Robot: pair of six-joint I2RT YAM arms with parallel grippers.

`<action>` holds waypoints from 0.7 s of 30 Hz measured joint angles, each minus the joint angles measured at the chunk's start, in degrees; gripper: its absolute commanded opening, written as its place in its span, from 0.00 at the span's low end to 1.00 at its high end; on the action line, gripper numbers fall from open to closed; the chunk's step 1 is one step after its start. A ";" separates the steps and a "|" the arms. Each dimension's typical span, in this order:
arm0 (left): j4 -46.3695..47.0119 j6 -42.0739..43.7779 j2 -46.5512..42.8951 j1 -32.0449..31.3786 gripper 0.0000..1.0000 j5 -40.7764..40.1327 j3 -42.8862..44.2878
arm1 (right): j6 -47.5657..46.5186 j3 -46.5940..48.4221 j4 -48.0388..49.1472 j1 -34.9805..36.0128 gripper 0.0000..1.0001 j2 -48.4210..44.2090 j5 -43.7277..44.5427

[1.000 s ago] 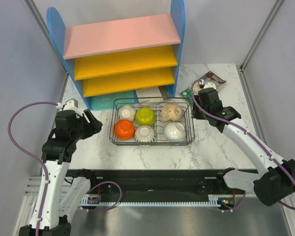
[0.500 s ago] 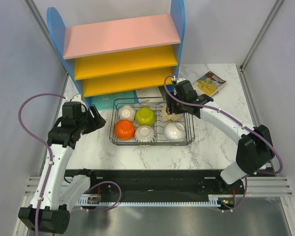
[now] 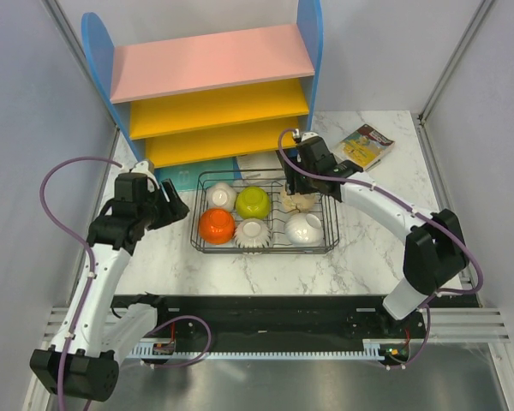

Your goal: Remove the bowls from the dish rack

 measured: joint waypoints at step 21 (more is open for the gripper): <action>1.20 1.49 3.69 -2.64 0.70 -0.96 -0.35 | -0.20 -3.65 -0.02 1.09 0.64 -1.40 10.97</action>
